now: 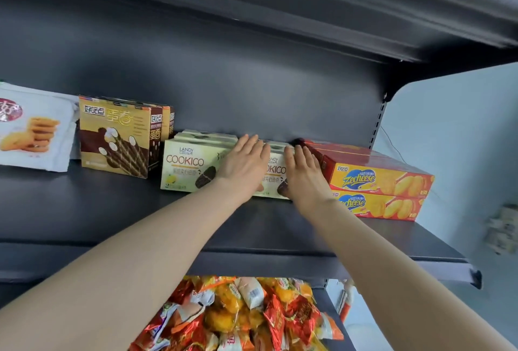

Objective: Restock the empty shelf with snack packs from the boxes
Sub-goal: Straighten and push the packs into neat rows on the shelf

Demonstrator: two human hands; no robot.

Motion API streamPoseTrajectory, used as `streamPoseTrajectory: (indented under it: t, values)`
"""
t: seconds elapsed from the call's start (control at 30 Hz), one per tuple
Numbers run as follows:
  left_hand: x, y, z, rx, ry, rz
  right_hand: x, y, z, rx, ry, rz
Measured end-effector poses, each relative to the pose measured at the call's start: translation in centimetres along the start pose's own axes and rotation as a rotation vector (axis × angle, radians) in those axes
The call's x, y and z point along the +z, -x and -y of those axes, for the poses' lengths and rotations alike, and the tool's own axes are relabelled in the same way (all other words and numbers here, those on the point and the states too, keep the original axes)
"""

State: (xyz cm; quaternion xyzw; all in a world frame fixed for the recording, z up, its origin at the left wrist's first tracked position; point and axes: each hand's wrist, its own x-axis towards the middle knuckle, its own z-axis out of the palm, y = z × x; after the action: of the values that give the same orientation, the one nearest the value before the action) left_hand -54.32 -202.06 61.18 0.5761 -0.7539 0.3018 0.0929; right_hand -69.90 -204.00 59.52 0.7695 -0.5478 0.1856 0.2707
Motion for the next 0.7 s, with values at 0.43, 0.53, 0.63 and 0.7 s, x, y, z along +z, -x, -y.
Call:
streamPoseTrajectory:
  t: [0.43,0.53,0.63,0.7]
  values:
    - [1.0,-2.1,0.2,-0.06,-0.075,0.01,1.6,-2.4,-0.9,-0.096,0.004,0.057]
    - [0.3,-1.5,1.0,-0.046,-0.033,-0.016,1.0,-2.2,-0.7,-0.081,-0.018,0.045]
    - [-0.8,0.0,3.3,-0.081,0.059,-0.053,-0.1,-1.7,-0.5,-0.071,-0.036,0.001]
    - [-1.1,1.5,5.6,-0.124,0.089,-0.06,-0.9,-1.3,0.1,-0.11,-0.103,-0.043]
